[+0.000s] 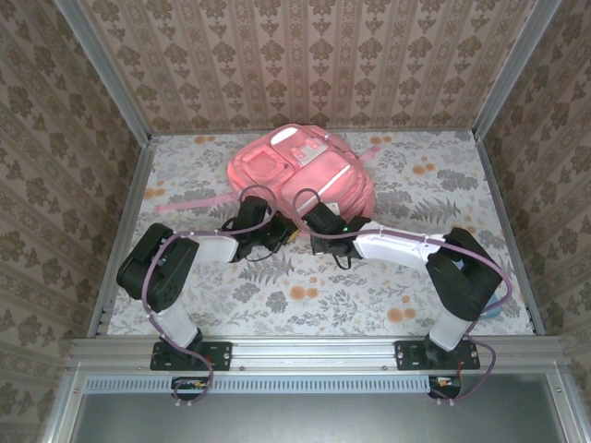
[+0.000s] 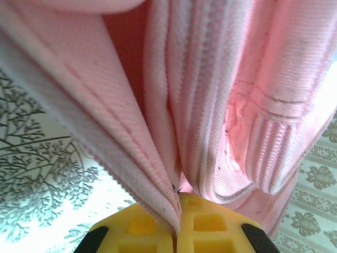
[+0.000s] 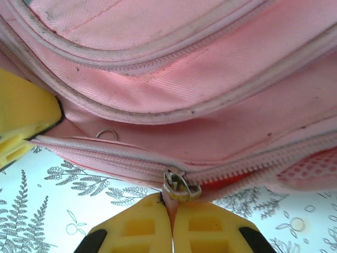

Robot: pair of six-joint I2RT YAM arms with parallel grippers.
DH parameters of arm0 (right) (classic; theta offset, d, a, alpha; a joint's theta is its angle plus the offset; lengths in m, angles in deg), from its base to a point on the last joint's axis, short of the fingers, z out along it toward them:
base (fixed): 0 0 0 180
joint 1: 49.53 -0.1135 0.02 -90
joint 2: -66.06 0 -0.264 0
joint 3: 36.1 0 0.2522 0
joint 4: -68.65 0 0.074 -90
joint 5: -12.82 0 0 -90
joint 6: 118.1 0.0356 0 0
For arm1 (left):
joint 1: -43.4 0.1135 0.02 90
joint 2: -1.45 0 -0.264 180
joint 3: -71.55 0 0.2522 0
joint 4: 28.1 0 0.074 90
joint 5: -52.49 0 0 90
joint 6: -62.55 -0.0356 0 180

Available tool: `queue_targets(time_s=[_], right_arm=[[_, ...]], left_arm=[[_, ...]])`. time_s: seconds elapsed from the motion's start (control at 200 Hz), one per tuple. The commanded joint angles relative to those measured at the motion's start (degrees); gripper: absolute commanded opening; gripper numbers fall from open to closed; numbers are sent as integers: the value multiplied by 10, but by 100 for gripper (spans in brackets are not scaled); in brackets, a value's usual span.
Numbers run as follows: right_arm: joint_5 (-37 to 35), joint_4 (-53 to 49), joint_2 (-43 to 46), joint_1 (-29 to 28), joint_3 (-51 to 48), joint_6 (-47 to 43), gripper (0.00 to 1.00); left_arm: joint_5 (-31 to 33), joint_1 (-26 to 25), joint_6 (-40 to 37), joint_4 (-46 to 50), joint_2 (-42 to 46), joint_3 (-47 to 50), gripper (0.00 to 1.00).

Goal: Pack books, pencil case, and school supplies into a backpack

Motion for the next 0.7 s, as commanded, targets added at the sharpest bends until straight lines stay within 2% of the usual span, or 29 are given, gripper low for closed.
queue_targets(time_s=[0.0,0.14,0.265,0.325,0.345,0.465,0.55,0.69], right_arm=[[-116,-98,54,51,-26,6,4],[-106,-118,71,106,-32,-1,4],[-73,-123,76,129,-18,-19,6],[-53,-129,73,134,-8,-22,8],[-46,-130,73,135,-5,-23,9],[38,-120,72,133,6,-49,19],[98,-109,71,132,11,-74,19],[95,-120,57,113,39,-104,17]], left_arm=[[51,37,-46,73,25,13,1],[57,53,-70,102,51,17,0],[57,62,-84,117,65,20,0],[56,62,-91,123,71,19,0],[56,78,-94,126,73,19,0],[53,102,-116,147,82,17,0],[47,123,-139,169,94,13,0],[39,152,-177,211,110,-4,0]])
